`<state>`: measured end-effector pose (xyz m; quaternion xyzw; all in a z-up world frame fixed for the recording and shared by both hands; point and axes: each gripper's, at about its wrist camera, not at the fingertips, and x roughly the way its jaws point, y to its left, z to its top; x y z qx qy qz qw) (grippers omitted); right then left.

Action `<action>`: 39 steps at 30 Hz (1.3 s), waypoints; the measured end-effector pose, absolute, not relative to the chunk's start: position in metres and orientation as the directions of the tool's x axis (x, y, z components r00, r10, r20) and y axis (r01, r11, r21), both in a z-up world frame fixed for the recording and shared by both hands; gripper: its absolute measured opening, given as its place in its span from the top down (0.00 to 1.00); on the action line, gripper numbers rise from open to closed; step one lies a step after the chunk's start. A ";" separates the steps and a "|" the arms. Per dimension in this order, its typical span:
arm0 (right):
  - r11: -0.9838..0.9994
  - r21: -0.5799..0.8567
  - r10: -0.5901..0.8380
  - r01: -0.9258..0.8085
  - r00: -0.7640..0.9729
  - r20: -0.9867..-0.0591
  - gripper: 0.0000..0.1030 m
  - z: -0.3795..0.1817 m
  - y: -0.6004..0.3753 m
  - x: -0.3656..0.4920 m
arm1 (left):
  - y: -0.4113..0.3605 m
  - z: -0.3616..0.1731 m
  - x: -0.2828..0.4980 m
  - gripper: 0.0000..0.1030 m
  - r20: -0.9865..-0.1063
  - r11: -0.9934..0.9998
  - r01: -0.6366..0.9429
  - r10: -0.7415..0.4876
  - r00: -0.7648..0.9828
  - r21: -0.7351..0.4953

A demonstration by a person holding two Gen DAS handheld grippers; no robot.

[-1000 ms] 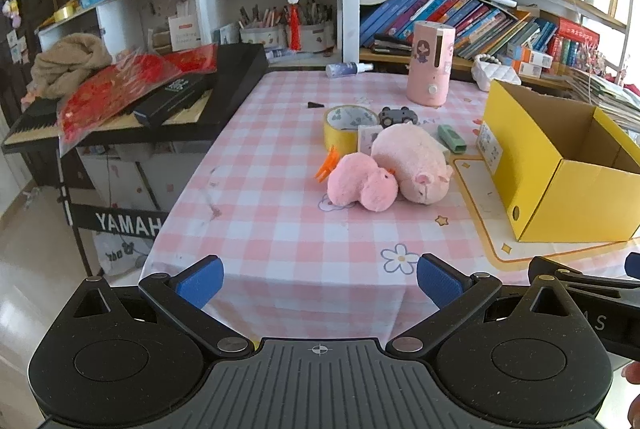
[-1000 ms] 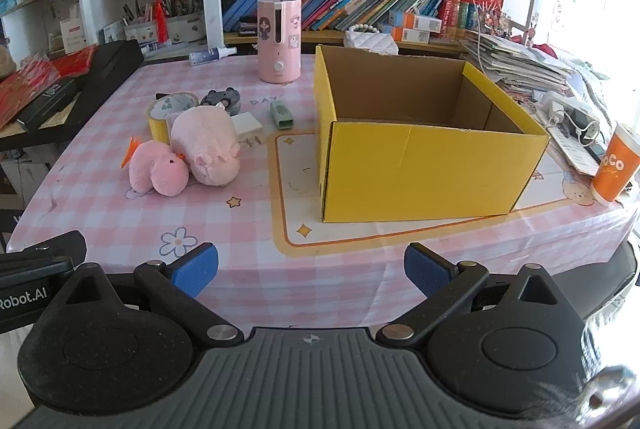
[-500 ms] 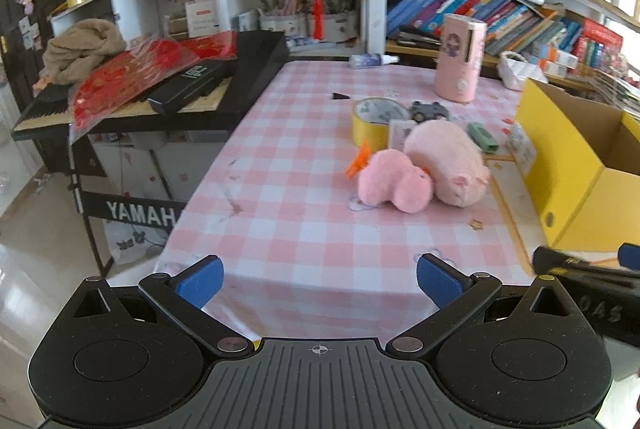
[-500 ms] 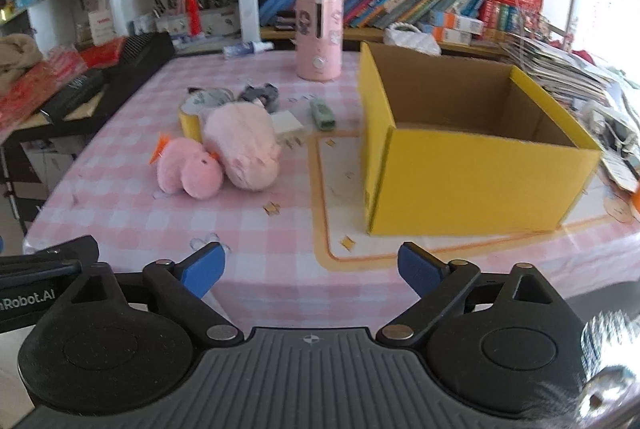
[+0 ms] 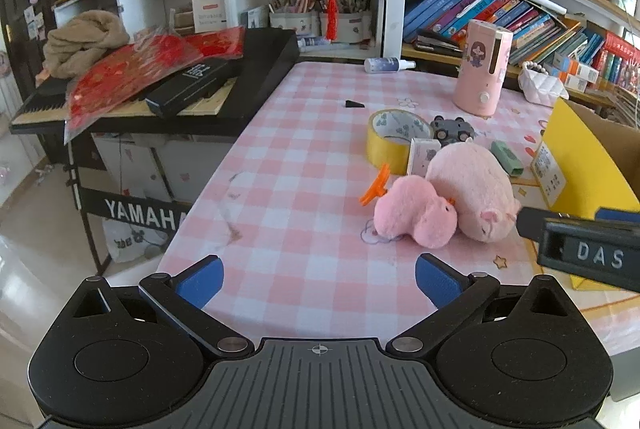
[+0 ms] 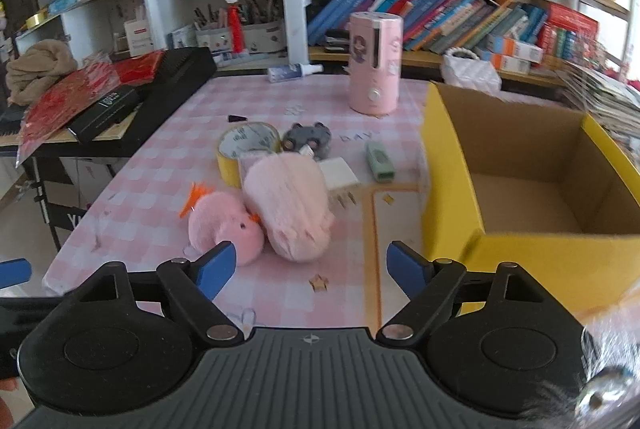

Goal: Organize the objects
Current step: 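Grasp the large pink plush pig with the right tool while the left tool grasps the pink chick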

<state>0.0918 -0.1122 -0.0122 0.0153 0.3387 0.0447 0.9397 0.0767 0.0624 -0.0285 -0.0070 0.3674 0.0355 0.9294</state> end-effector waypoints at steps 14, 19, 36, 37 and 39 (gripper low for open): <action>0.981 0.096 0.188 -0.171 0.679 -0.710 0.27 -0.027 -0.113 0.178 | 0.036 -0.045 0.123 0.04 -0.712 0.999 0.024 0.004 0.702 0.030; 0.973 0.091 0.205 -0.210 0.621 -0.756 0.27 -0.042 -0.106 0.206 | 0.034 -0.050 0.137 0.04 -0.729 0.999 0.044 -0.007 0.685 0.032; 0.953 0.154 0.297 -0.262 0.689 -0.661 0.51 -0.010 -0.128 0.225 | 0.008 -0.069 0.189 0.04 -0.777 0.994 0.113 -0.076 0.625 -0.007; 0.957 0.147 0.285 -0.251 0.710 -0.644 0.51 -0.004 -0.132 0.223 | 0.006 -0.071 0.194 0.04 -0.783 0.993 0.115 -0.083 0.617 -0.015; 0.961 0.147 0.273 -0.233 0.727 -0.630 0.51 0.003 -0.139 0.221 | 0.003 -0.074 0.201 0.05 -0.791 0.993 0.120 -0.090 0.606 -0.021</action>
